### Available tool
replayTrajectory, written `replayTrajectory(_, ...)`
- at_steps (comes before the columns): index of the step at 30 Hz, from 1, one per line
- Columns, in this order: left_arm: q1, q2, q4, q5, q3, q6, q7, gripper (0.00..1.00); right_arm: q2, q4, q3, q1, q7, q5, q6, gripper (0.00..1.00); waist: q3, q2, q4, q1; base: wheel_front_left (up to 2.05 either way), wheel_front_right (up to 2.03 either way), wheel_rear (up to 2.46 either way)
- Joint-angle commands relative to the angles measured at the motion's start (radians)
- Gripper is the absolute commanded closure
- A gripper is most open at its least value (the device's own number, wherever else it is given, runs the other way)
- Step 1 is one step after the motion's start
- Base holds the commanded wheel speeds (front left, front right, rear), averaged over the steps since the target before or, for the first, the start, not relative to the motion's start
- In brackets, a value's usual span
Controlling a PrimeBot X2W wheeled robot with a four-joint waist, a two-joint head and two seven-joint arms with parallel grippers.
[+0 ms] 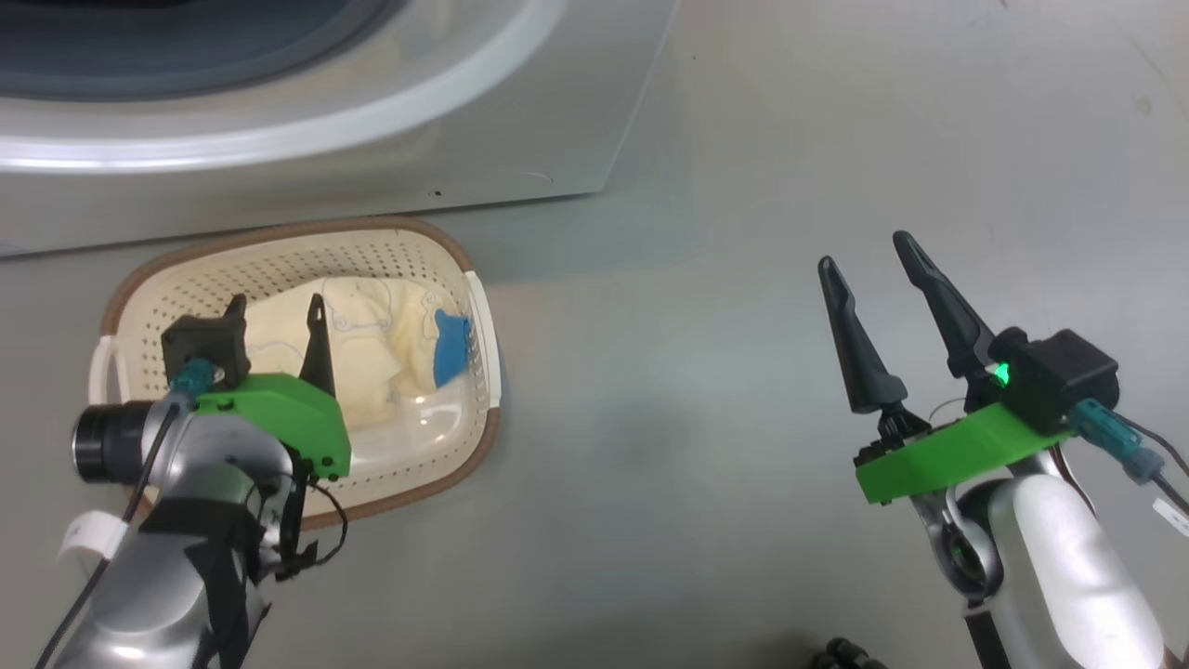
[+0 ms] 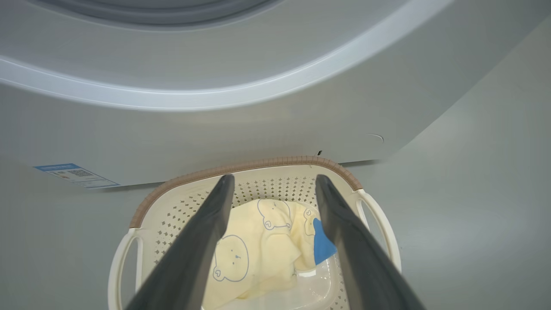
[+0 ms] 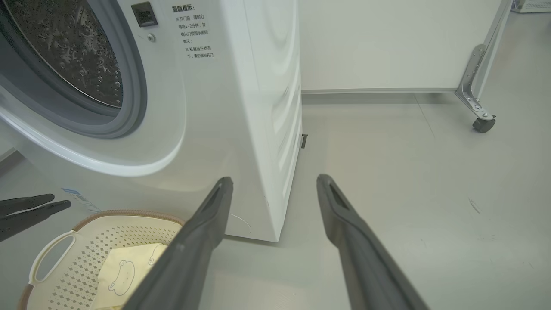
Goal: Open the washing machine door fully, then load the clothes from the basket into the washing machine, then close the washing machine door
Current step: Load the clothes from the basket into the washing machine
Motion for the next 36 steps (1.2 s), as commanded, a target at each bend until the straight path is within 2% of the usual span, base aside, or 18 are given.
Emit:
replayTrajectory(1,-0.045,0.017,0.017,-0.011,0.027,-0.013,0.009,0.0,-0.008,-0.023,0.026,-0.028,-0.013,0.01,-0.003,0.0,0.058,0.0,-0.03,-0.0002,0.0,0.0,0.0)
replayTrajectory(8,-0.157,0.0,0.225,-0.048,0.027,-0.079,0.045,0.0,-0.008,-0.006,0.06,-0.089,-0.027,0.045,-0.003,0.0,0.171,0.0,-0.078,-0.0002,0.0,0.0,0.0)
replayTrajectory(16,-0.282,0.004,0.414,-0.069,0.032,-0.133,0.072,0.0,-0.008,-0.008,0.083,-0.141,-0.031,0.088,-0.003,0.0,0.288,0.0,-0.123,-0.0002,0.0,0.0,0.0)
replayTrajectory(27,-0.427,0.039,0.581,-0.094,0.059,-0.15,0.076,0.0,-0.008,-0.029,0.108,-0.187,-0.031,0.142,-0.003,0.0,0.424,0.0,-0.18,-0.0002,0.0,0.0,0.0)
replayTrajectory(36,-0.492,0.049,0.675,-0.099,0.058,-0.155,0.067,0.0,-0.008,-0.03,0.111,-0.199,-0.031,0.156,-0.003,0.0,0.46,0.0,-0.194,-0.0002,0.0,0.0,0.0)
